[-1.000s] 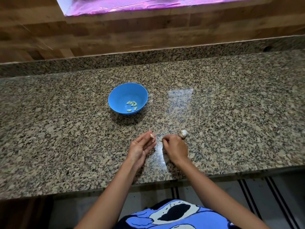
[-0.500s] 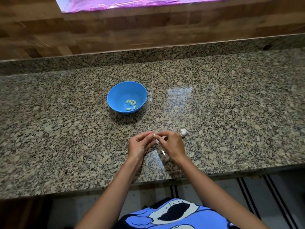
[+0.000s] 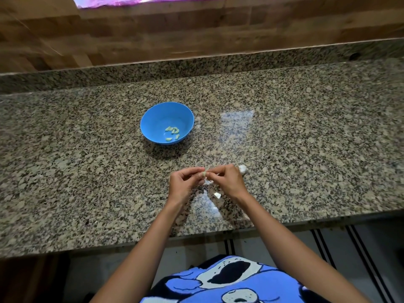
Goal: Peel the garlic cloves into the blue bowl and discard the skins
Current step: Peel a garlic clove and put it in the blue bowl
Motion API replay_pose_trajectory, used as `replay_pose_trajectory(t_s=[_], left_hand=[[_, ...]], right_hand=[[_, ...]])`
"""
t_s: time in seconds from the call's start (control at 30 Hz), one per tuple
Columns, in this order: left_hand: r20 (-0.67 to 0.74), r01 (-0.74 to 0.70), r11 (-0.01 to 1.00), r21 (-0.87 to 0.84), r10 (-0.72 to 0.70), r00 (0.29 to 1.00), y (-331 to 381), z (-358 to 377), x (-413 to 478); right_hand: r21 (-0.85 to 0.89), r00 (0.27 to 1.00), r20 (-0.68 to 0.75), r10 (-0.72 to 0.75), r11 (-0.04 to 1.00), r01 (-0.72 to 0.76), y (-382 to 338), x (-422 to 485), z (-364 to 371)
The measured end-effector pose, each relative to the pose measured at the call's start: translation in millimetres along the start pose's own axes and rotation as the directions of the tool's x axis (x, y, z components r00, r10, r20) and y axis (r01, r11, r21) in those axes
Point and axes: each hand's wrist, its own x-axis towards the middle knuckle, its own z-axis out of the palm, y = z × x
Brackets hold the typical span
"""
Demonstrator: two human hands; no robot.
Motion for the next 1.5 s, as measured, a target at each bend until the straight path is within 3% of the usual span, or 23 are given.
replay_pose_trajectory(t_s=[0.37,0.9,1.13,1.33,1.5], left_hand=[[0.04,-0.012,0.992,0.125,0.007,0.999,0.3,-2.6,0.8],[0.054,0.063,0.992,-0.105,-0.058,0.997,1.9,1.0,-4.1],[0.029,0.182,0.926,-0.33,-0.183,0.983,0.3,2.2,-2.9],[-0.001,0.112,0.974,-0.199,-0.115,0.993,3.7,2.8,-3.0],[0.01,0.117,0.97,-0.213,-0.117,0.993,7.1,2.2,-3.5]], right_hand=[[-0.001,1.0,0.011,0.014,1.0,-0.014,0.4,-1.7,0.2],[0.216,0.998,0.04,0.042,0.975,-0.05,-0.9,-6.1,-6.2],[0.364,0.995,0.02,0.095,0.926,-0.096,-7.4,-9.3,-3.9],[0.35,0.999,0.034,0.035,0.936,-0.045,-5.5,-8.6,-3.0],[0.406,0.996,0.071,0.057,0.91,-0.081,-6.6,-7.6,-7.0]])
